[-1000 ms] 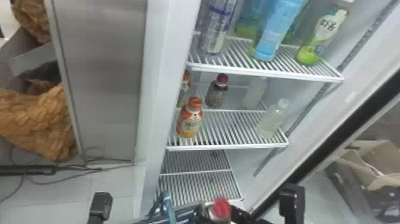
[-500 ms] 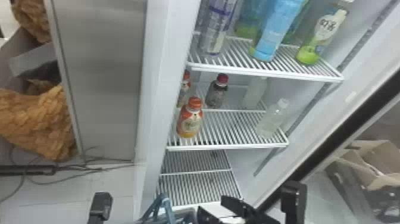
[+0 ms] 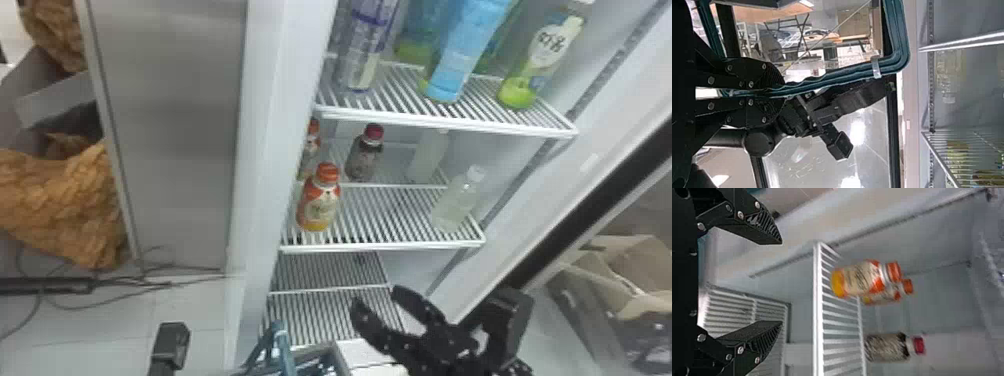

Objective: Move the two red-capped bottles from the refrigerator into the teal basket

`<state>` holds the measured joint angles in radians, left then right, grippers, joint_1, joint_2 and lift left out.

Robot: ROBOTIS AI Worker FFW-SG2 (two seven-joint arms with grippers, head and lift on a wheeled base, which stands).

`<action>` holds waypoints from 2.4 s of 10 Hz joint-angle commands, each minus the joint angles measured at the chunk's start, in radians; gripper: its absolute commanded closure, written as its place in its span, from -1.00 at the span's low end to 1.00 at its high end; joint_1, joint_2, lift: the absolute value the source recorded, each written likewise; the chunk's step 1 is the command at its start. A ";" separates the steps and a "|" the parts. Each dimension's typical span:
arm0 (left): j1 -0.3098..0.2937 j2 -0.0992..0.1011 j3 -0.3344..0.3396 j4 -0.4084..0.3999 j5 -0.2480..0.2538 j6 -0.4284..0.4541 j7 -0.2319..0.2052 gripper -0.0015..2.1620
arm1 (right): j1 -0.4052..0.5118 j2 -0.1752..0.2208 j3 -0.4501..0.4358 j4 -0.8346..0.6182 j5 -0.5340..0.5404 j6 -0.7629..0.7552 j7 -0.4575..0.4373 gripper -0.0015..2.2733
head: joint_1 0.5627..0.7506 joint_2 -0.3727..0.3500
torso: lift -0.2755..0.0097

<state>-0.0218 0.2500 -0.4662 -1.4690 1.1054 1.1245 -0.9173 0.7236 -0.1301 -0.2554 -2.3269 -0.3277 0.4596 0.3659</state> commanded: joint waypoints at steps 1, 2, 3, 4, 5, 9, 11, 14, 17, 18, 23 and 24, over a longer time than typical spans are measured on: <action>0.000 0.000 -0.002 0.000 0.001 0.000 0.000 0.00 | -0.044 0.003 -0.004 0.065 -0.003 -0.111 -0.021 -0.72 | 0.41 -0.94 | -0.67; 0.000 0.000 -0.002 0.000 0.001 0.000 0.000 0.00 | -0.073 0.001 -0.004 0.105 -0.009 -0.160 -0.027 -0.77 | 0.41 -0.94 | -0.67; 0.000 0.000 -0.004 0.000 0.001 0.000 0.000 0.00 | -0.090 0.001 -0.004 0.119 -0.017 -0.185 -0.036 -0.83 | 0.41 -0.94 | -0.67; 0.000 0.000 -0.006 0.000 0.007 0.000 0.001 0.00 | -0.112 -0.002 0.006 0.149 -0.021 -0.217 -0.044 -0.88 | 0.41 -0.94 | -0.67; -0.003 0.000 -0.008 0.000 0.005 0.000 0.001 0.00 | -0.137 -0.005 0.014 0.181 -0.021 -0.244 -0.045 -0.92 | 0.41 -0.94 | -0.67; -0.003 0.000 -0.008 0.000 0.009 0.000 0.001 0.00 | -0.294 -0.011 0.074 0.370 0.029 -0.428 -0.094 -0.93 | 0.41 -0.94 | -0.67; -0.005 0.000 -0.012 0.000 0.011 0.000 0.001 0.00 | -0.363 -0.006 0.110 0.458 0.092 -0.523 -0.140 -0.93 | 0.41 -0.94 | -0.67; -0.008 0.000 -0.014 0.000 0.017 0.000 0.003 0.00 | -0.444 -0.009 0.130 0.568 0.142 -0.592 -0.208 -0.94 | 0.41 -0.94 | -0.67; -0.010 0.002 -0.022 0.000 0.033 0.000 0.005 0.00 | -0.559 -0.016 0.130 0.713 0.186 -0.612 -0.209 -0.97 | 0.41 -0.94 | -0.67; -0.010 0.002 -0.024 0.000 0.033 0.000 0.006 0.00 | -0.589 -0.019 0.130 0.750 0.194 -0.612 -0.211 -0.97 | 0.41 -0.94 | -0.67; -0.008 0.003 -0.028 0.000 0.043 0.000 0.008 0.00 | -0.706 -0.029 0.130 0.865 0.226 -0.612 -0.211 -0.97 | 0.41 -0.94 | -0.67; -0.008 0.003 -0.030 0.000 0.043 0.000 0.008 0.00 | -0.731 -0.031 0.130 0.892 0.226 -0.612 -0.209 -0.98 | 0.41 -0.94 | -0.67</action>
<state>-0.0295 0.2532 -0.4956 -1.4689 1.1486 1.1240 -0.9095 0.0090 -0.1599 -0.1256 -1.4519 -0.1023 -0.1522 0.1556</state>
